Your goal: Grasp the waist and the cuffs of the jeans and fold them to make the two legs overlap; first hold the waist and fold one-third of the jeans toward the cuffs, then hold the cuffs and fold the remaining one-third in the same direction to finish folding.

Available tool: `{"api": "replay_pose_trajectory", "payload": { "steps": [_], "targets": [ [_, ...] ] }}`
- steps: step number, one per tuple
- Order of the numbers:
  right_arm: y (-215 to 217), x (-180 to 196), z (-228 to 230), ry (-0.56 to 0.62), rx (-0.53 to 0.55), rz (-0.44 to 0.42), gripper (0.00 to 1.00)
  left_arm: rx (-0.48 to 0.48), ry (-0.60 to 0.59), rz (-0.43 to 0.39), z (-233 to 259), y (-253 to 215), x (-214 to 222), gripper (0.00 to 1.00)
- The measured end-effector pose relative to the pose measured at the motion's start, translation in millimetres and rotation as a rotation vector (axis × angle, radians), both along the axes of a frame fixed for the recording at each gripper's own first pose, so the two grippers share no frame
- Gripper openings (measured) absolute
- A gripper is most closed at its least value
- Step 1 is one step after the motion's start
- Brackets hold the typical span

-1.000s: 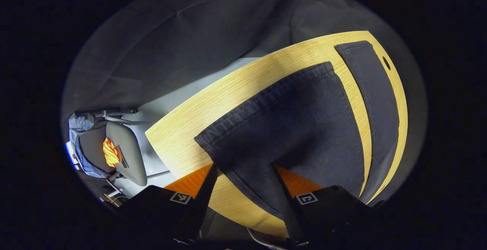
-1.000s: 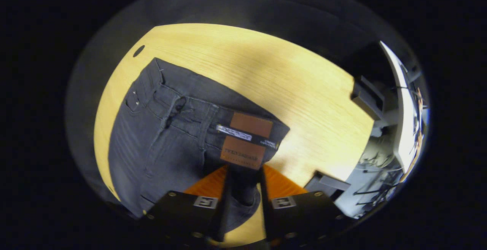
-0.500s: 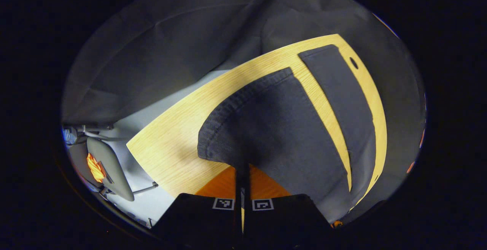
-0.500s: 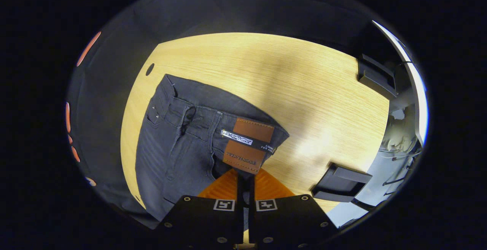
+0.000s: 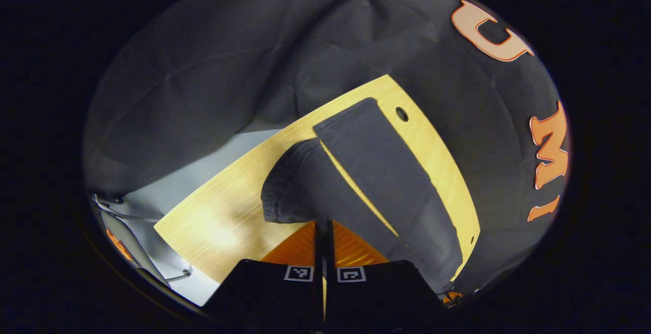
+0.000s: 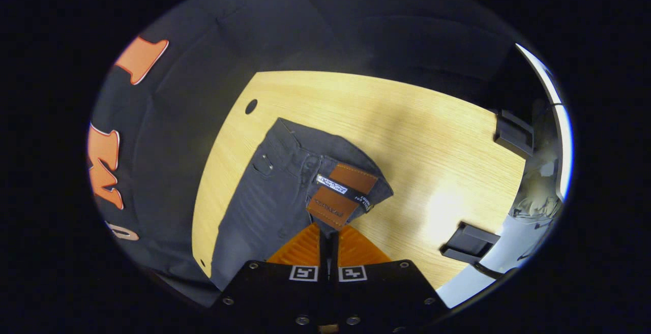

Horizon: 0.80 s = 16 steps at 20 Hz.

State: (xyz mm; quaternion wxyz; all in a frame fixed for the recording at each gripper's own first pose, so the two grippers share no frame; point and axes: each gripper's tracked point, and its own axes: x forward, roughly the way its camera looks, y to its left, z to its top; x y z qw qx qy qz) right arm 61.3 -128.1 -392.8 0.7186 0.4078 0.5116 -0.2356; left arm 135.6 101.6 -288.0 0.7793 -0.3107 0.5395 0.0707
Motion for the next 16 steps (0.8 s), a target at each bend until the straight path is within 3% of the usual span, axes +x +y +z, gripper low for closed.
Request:
{"api": "replay_pose_trajectory", "payload": {
  "steps": [3, 7, 10, 16],
  "targets": [
    [-1, 9, 5, -0.025, 0.015, -0.049, 0.00, -0.012, -0.033, 0.002, 15, -4, 15, 0.02],
    [2, 35, 23, -0.061, 0.023, -0.052, 0.00, -0.006, -0.084, 0.001, 23, -8, 50, 0.02],
    [2, 61, 34, -0.078, 0.011, -0.008, 0.00, 0.037, -0.101, -0.039, 20, -10, 79, 0.02],
    [3, 112, 29, -0.062, 0.040, -0.024, 0.00, 0.093, -0.083, -0.100, 7, -19, 146, 0.02]
  ]
}}
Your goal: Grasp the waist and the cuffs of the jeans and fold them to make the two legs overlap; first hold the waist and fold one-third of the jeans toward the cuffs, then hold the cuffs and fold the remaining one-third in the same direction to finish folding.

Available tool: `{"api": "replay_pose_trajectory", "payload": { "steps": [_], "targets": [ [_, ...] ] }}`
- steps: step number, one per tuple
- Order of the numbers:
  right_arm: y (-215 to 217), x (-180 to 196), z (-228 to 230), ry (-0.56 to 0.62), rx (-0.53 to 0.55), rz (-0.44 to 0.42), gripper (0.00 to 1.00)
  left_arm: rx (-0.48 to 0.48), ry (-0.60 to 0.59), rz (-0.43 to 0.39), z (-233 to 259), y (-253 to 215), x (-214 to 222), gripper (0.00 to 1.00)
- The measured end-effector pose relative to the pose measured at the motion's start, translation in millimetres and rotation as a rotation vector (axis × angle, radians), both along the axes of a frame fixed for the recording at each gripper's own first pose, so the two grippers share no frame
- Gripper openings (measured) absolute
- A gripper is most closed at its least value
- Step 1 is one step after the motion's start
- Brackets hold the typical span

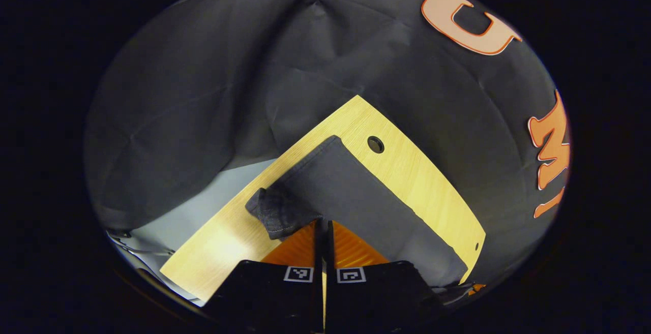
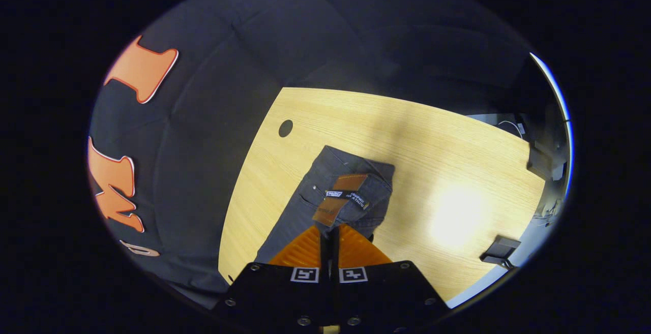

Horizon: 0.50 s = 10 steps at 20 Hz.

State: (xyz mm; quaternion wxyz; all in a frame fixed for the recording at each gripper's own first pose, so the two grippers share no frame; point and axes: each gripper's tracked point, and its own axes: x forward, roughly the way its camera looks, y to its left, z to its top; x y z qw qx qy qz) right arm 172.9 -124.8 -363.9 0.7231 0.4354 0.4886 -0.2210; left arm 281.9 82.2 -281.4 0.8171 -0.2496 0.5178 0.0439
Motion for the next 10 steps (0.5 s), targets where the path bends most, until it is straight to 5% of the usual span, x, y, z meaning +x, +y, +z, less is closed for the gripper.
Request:
{"api": "replay_pose_trajectory", "payload": {
  "steps": [10],
  "targets": [
    [14, 65, -48, 0.092, 0.060, -0.011, 0.00, 0.068, 0.059, -0.060, -51, -21, 79, 0.02]
  ]
}}
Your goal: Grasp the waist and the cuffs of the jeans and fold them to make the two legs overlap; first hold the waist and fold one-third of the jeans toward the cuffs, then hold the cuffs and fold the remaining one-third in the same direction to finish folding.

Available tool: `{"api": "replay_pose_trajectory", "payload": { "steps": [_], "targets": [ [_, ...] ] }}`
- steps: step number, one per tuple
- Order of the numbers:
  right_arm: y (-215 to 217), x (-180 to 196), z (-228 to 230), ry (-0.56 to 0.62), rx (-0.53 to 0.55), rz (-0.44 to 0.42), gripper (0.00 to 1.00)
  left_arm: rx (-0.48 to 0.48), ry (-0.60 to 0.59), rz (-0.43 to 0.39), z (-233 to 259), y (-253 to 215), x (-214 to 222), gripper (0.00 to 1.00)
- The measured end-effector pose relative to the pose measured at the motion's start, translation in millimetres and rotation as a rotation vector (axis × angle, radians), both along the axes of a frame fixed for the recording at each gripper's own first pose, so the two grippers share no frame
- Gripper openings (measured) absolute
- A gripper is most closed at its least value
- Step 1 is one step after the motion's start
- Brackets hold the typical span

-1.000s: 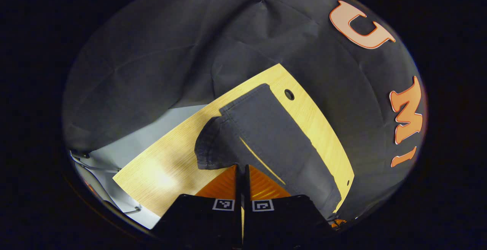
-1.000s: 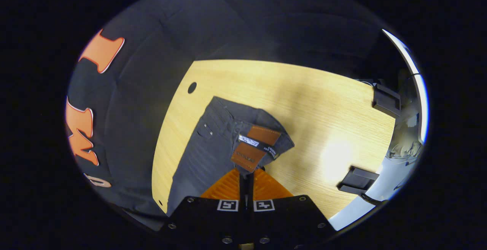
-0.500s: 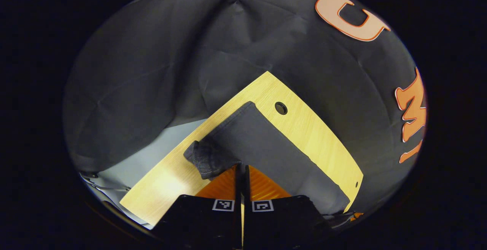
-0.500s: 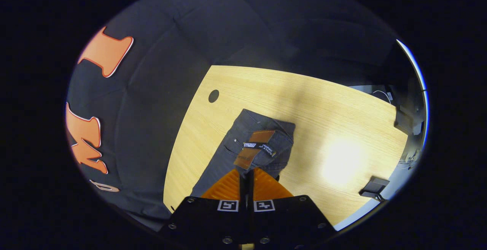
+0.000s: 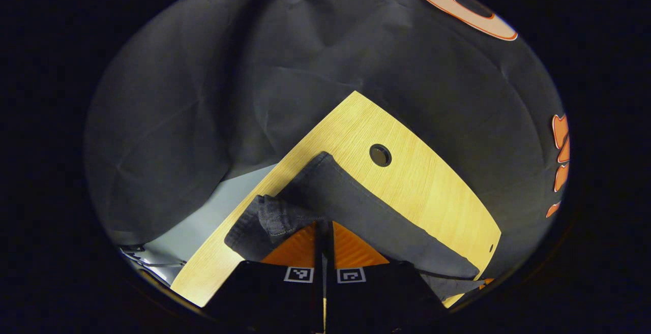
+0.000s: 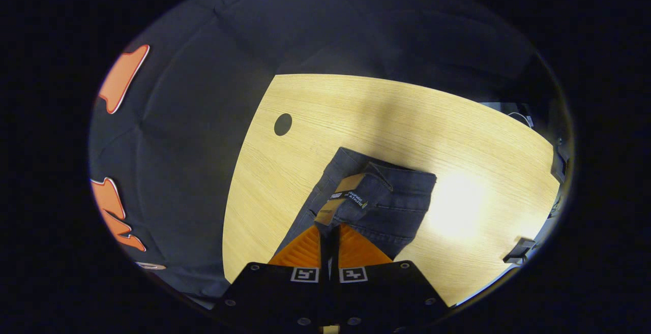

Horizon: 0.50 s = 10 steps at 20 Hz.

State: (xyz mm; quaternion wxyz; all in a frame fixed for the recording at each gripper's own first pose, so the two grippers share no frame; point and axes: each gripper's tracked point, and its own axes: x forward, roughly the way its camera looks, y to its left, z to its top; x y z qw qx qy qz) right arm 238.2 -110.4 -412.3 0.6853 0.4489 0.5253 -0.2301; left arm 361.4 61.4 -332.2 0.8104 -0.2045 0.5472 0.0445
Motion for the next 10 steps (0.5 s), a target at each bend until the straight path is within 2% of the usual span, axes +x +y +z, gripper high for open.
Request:
{"api": "replay_pose_trajectory", "payload": {
  "steps": [3, 5, 6, 8, 9, 10],
  "targets": [
    [8, 16, -10, 0.042, 0.060, -0.055, 0.02, 0.027, 0.013, -0.035, -10, -8, 8, 0.04],
    [8, 21, -10, 0.049, 0.100, -0.087, 0.03, 0.025, -0.035, -0.014, -5, -4, 20, 0.17],
    [7, 21, -5, 0.043, 0.102, -0.086, 0.04, 0.030, -0.061, 0.012, -3, 0, 29, 0.19],
    [8, 27, 1, 0.002, 0.111, -0.051, 0.06, 0.066, -0.118, 0.074, 8, 14, 46, 0.29],
    [7, 32, 6, -0.023, 0.118, -0.051, 0.08, 0.072, -0.123, 0.089, 7, 18, 48, 0.46],
    [7, 42, 11, -0.071, 0.121, -0.065, 0.18, 0.075, -0.104, 0.082, 5, 20, 42, 0.63]
  ]
}}
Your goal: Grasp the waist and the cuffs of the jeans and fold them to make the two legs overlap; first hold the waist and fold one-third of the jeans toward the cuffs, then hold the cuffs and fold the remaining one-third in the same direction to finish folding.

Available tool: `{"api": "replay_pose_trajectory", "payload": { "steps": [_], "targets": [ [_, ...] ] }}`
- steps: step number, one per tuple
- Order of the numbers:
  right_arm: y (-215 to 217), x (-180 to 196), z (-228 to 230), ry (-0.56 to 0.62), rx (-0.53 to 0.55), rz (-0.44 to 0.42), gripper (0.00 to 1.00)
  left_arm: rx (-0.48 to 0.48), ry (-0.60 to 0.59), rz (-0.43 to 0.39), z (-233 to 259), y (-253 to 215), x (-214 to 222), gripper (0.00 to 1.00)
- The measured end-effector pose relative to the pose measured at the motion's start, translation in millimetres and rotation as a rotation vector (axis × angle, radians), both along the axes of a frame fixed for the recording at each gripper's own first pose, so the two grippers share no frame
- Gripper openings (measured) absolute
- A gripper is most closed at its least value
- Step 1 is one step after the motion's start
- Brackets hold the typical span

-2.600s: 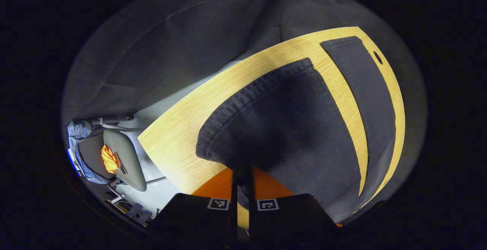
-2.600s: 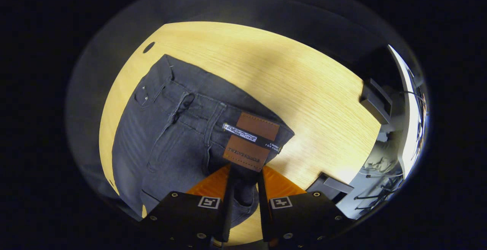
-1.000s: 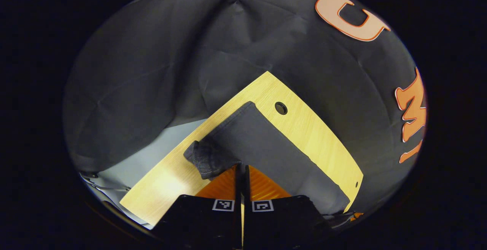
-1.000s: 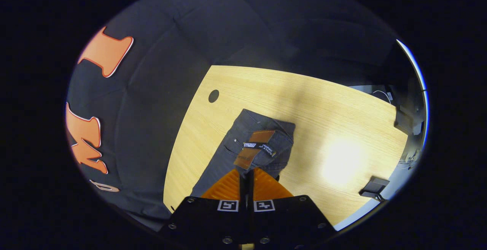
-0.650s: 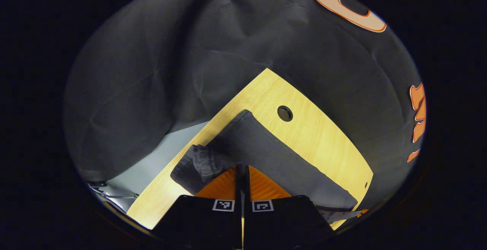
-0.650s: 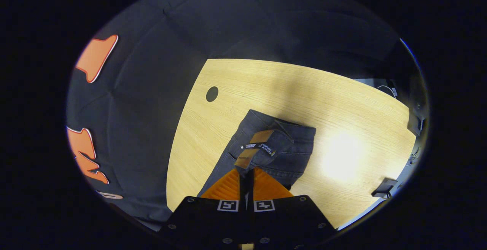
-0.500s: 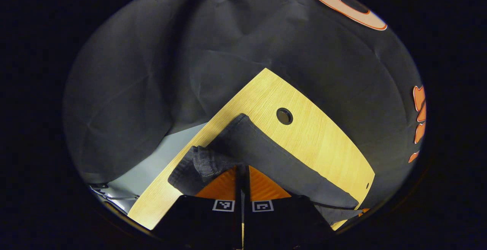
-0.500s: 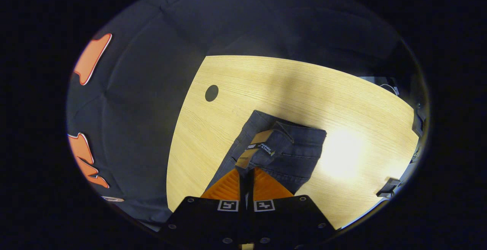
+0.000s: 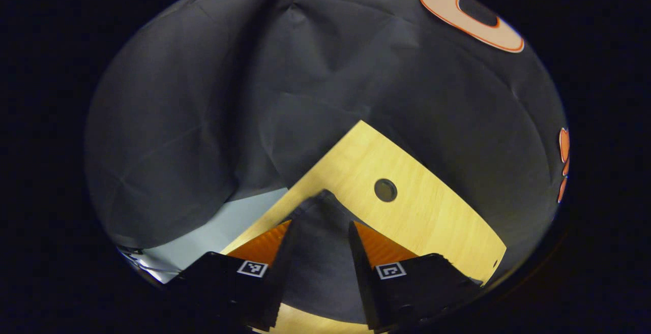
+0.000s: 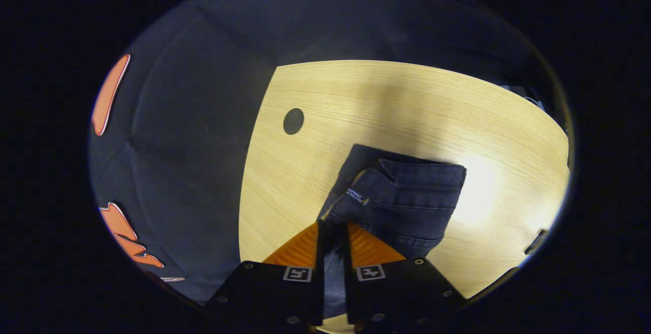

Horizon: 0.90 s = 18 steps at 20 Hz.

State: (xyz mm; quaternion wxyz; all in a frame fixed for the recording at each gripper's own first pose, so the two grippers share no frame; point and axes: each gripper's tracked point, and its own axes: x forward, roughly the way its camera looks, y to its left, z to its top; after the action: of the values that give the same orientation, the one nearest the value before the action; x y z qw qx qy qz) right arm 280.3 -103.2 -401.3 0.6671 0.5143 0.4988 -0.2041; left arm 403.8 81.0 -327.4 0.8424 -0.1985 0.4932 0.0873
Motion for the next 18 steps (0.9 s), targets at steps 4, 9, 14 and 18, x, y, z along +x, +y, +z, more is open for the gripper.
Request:
{"api": "replay_pose_trajectory", "payload": {
  "steps": [4, 9, 14, 18],
  "targets": [
    [-13, 8, 7, -0.067, -0.040, 0.014, 0.46, -0.025, 0.010, -0.003, 2, -3, -10, 0.79],
    [-36, -38, -25, 0.077, -0.185, 0.131, 0.91, 0.010, -0.016, -0.127, 5, -16, -18, 0.97],
    [-33, -64, -38, 0.146, -0.191, 0.170, 0.97, 0.078, -0.030, -0.291, 9, -32, -26, 0.98],
    [-25, -87, -53, 0.197, -0.184, 0.200, 0.98, 0.089, -0.065, -0.365, 12, -35, -33, 0.98]
  ]
}}
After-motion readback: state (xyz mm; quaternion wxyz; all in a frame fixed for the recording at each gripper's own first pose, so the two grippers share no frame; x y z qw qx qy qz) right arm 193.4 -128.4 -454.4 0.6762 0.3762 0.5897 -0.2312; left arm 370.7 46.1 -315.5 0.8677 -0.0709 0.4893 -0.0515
